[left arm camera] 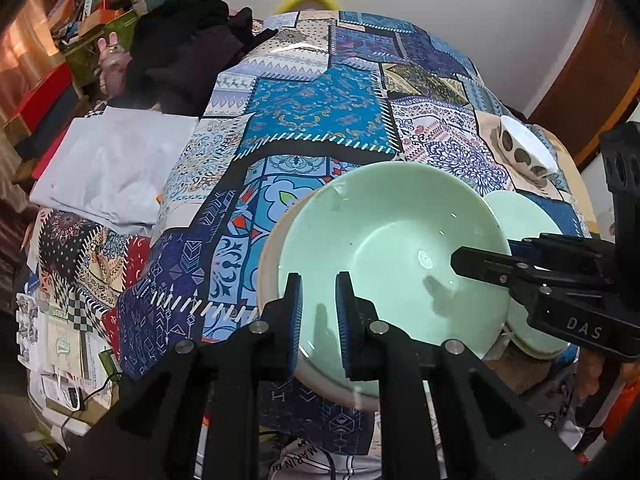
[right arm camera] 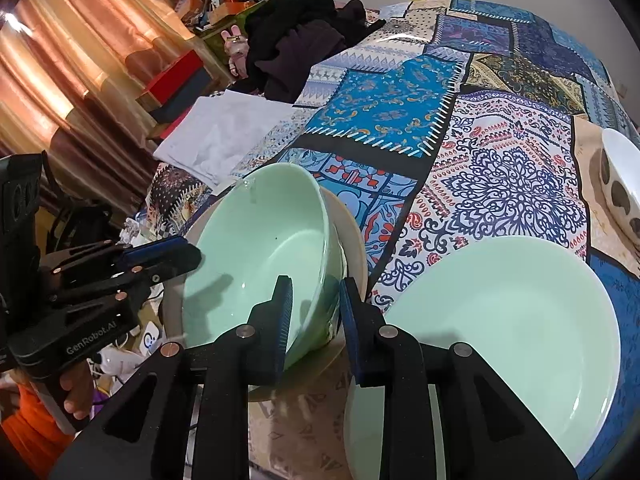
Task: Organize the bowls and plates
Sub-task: 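Open the left tool to release the green bowl inside the pink bowl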
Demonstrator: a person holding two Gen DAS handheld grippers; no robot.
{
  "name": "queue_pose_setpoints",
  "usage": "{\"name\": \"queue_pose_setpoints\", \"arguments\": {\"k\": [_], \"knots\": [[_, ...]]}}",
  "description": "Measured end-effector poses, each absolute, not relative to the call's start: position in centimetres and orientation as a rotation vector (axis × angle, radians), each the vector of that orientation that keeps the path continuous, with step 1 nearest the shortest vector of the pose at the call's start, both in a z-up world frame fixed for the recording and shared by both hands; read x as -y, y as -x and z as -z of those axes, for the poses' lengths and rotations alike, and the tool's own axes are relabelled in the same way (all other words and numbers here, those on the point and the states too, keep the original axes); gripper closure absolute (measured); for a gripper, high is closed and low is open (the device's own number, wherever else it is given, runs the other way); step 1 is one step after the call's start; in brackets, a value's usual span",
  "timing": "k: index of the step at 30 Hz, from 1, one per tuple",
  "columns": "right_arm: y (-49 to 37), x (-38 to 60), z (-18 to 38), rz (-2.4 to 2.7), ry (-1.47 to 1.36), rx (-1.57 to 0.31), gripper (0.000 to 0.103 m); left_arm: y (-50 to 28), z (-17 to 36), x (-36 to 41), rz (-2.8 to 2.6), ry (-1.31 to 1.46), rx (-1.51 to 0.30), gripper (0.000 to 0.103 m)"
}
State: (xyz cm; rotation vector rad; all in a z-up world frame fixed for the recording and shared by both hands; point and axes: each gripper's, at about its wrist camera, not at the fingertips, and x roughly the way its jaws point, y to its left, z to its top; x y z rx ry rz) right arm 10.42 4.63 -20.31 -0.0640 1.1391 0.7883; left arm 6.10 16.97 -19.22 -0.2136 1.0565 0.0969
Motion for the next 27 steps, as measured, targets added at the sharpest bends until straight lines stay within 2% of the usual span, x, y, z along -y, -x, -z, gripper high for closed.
{"name": "queue_pose_setpoints", "arguments": {"k": [7, 16, 21, 22, 26, 27], "knots": [[-10.7, -4.3, 20.2, -0.800, 0.062, -1.160, 0.081, -6.0, 19.0, -17.8, -0.126, 0.230, -1.047, 0.087], [-10.7, -2.8, 18.3, -0.768, 0.098, -1.079, 0.080, -6.1, 18.9, -17.5, -0.126, 0.226, -1.050, 0.087], [-10.9, -1.2, 17.5, -0.730, 0.122, -1.038, 0.080, -6.7, 17.1, -16.3, -0.103, 0.201, -1.024, 0.086], [-11.1, -0.7, 17.2, -0.718, 0.126, -1.026, 0.080, -7.0, 16.4, -15.8, -0.099, 0.196, -1.010, 0.082], [-11.8, 2.1, 15.6, -0.668, 0.121, -0.976, 0.077, -8.0, 13.9, -14.0, -0.095, 0.164, -0.938, 0.052], [-12.2, 3.1, 15.0, -0.651, 0.111, -0.963, 0.075, -8.2, 13.3, -13.5, -0.092, 0.153, -0.922, 0.050]]}}
